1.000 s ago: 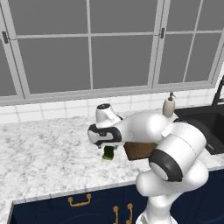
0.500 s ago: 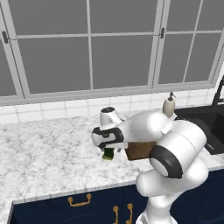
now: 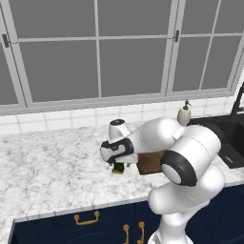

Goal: Pick up the sponge from the counter and clean the cutting board by briefly scrubbing or pressing down on the cutting board. Once finished, release the sponge.

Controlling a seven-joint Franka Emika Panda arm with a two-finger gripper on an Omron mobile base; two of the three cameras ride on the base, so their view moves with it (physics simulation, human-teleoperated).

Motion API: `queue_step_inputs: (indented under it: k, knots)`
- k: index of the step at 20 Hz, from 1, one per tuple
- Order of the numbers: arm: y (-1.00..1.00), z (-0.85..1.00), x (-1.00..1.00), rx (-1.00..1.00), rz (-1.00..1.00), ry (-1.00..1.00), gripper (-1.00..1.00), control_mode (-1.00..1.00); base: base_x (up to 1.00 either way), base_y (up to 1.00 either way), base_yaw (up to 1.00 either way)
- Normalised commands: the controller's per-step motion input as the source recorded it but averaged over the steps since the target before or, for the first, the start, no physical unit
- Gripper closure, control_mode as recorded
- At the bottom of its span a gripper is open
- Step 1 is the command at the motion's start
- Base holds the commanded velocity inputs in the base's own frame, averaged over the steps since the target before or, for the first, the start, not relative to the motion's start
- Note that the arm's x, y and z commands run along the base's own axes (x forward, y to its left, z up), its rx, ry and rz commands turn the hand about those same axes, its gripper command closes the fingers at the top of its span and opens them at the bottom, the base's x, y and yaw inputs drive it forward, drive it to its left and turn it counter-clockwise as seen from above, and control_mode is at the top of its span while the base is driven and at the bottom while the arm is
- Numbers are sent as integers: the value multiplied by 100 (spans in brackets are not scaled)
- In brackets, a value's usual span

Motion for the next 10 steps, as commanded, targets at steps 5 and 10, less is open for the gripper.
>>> queue_step_inputs:
  k: [5, 10]
  knots:
    - [11, -12, 12, 1, 0, 0, -100, -100, 0, 0, 0]
    - [0, -12, 0, 6, 0, -4, 100, -100, 0, 0, 0]
